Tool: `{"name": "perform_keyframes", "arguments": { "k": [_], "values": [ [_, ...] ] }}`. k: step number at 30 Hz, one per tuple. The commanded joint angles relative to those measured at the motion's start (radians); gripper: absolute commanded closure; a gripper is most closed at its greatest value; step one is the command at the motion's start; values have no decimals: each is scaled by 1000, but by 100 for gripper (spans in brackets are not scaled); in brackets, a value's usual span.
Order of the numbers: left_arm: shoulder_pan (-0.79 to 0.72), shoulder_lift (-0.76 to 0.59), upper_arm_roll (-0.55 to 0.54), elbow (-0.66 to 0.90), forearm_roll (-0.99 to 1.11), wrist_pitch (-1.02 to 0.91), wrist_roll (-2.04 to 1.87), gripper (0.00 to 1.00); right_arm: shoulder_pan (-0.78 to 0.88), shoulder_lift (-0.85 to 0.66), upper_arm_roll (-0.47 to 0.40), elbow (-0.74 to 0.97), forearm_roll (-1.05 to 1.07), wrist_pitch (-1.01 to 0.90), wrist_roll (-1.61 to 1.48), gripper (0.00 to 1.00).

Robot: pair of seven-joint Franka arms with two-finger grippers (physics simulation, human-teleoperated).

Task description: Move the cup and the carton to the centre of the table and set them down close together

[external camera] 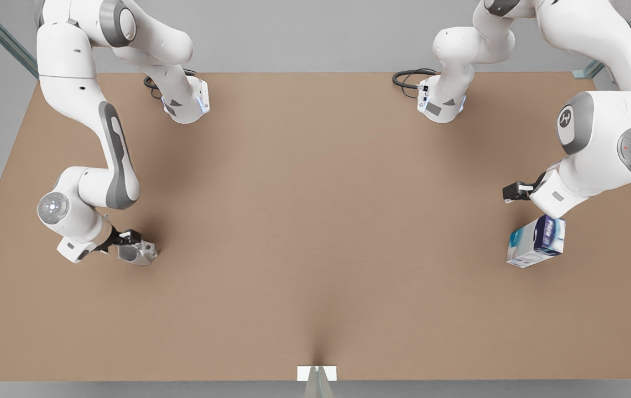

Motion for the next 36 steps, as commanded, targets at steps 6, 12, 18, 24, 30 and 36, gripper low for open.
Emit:
{"name": "perform_keyframes", "arguments": {
  "k": [6, 12, 18, 24, 30, 36],
  "values": [
    [0, 0, 0, 0, 0, 0, -3, 0, 2, 18, -28, 24, 94, -9, 135, 0],
    [0, 6, 0, 0, 0, 0, -5, 0, 3, 12, -23, 87, 74, -98, 344, 0],
    [0, 12, 2, 0, 2, 0, -8, 0, 2, 8, -23, 74, 18, -109, 637, 0],
    [0, 17, 0, 0, 2, -2, -9, 0, 28, 72, -16, 82, 29, -49, 643, 0],
    [0, 24, 2, 0, 6, 0, -9, 0, 48, 86, -16, 85, 37, -47, 661, 0],
    [0, 31, 2, 2, 6, -2, -8, 0, 49, 104, -16, 79, 34, 25, 660, 0]
  ]
}}
